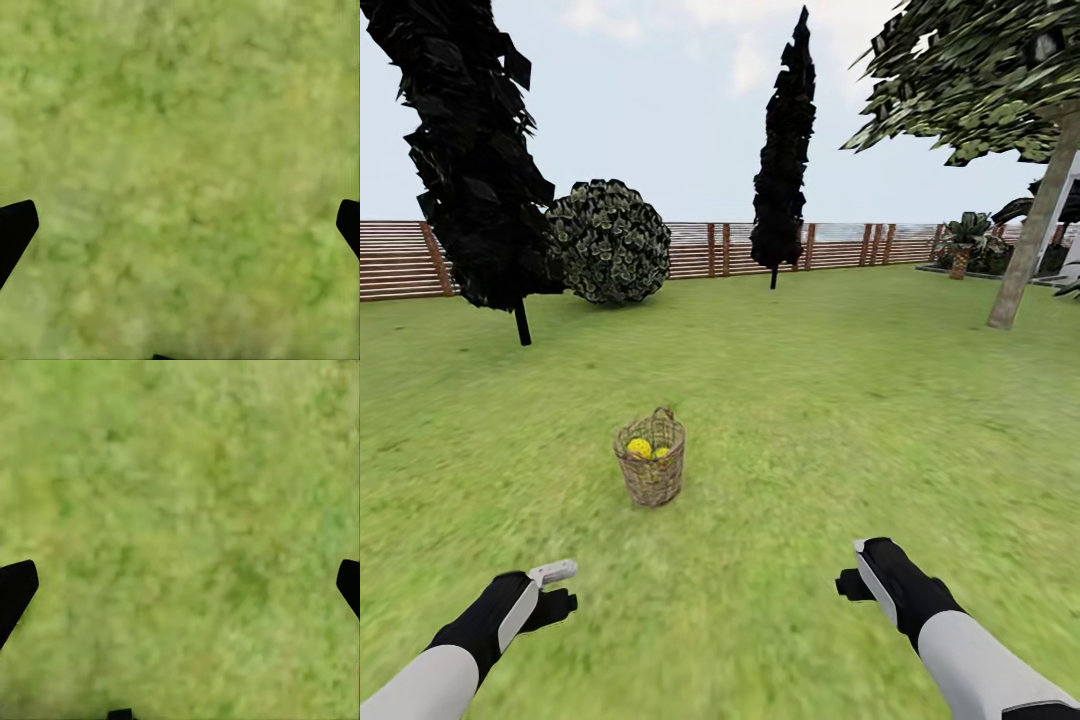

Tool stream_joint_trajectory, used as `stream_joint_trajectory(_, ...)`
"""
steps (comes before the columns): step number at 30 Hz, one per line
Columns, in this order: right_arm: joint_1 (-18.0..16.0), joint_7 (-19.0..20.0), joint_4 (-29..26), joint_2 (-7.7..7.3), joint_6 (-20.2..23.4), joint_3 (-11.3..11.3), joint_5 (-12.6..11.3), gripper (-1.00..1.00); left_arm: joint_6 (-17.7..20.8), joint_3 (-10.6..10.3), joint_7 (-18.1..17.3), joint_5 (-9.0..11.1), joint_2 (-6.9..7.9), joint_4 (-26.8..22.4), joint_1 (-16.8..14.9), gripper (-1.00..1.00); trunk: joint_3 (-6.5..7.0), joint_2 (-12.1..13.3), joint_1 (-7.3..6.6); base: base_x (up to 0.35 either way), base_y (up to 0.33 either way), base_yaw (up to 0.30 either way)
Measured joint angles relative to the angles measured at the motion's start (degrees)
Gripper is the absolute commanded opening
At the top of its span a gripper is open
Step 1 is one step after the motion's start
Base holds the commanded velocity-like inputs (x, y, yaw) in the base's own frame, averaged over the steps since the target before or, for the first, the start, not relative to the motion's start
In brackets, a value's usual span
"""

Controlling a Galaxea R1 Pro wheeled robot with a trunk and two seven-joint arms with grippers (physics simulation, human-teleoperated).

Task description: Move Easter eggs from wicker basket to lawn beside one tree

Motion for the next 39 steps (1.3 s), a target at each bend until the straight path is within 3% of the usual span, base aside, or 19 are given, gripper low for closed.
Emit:
stream_joint_trajectory(14, 0.0, 0.0, 0.0, -0.11, 0.0, -0.1, 0.0, 1.00, -0.1, 0.0, 0.0, 0.0, -0.11, -0.1, 0.0, 1.00, 0.00, 0.0, 0.00, 0.260, 0.236, 0.000)
stream_joint_trajectory(39, 0.0, 0.0, 0.0, -0.09, 0.0, -0.1, 0.0, 1.00, 0.0, 0.1, -0.1, 0.0, 0.16, -0.1, 0.0, 1.00, 0.00, 0.0, -0.01, 0.335, 0.008, 0.000)
